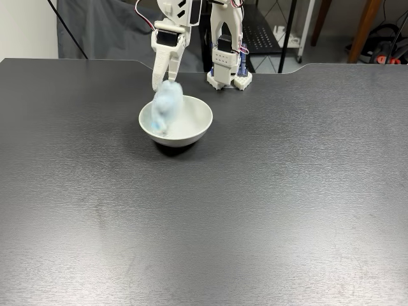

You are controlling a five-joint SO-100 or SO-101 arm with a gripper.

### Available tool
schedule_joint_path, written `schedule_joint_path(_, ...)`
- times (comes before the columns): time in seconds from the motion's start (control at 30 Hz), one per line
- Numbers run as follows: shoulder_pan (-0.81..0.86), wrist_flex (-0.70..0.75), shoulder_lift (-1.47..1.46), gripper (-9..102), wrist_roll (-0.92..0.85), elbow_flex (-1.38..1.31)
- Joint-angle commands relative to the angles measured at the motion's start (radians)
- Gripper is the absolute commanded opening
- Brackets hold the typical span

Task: Grasp a skyblue doll and put it in the white bowl.

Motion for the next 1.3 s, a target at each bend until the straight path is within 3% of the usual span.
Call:
schedule_joint_path(0.0, -0.002, 0.021, 0.092, 48, 0.006, -0.011)
schedule_joint_path(0.37, -0.015, 0.011, 0.127, 48, 0.008, -0.058)
schedule_joint_path(0.57, -0.084, 0.011, 0.383, 48, 0.060, -0.267)
schedule_joint_path(0.73, -0.198, 0.026, 0.615, 46, 0.114, -0.285)
schedule_joint_path(0.87, -0.290, 0.028, 0.738, 33, 0.117, -0.282)
schedule_joint_path(1.03, -0.341, 0.028, 0.804, -3, 0.107, -0.282)
schedule_joint_path(1.27, -0.374, 0.029, 1.042, 9, 0.106, -0.247)
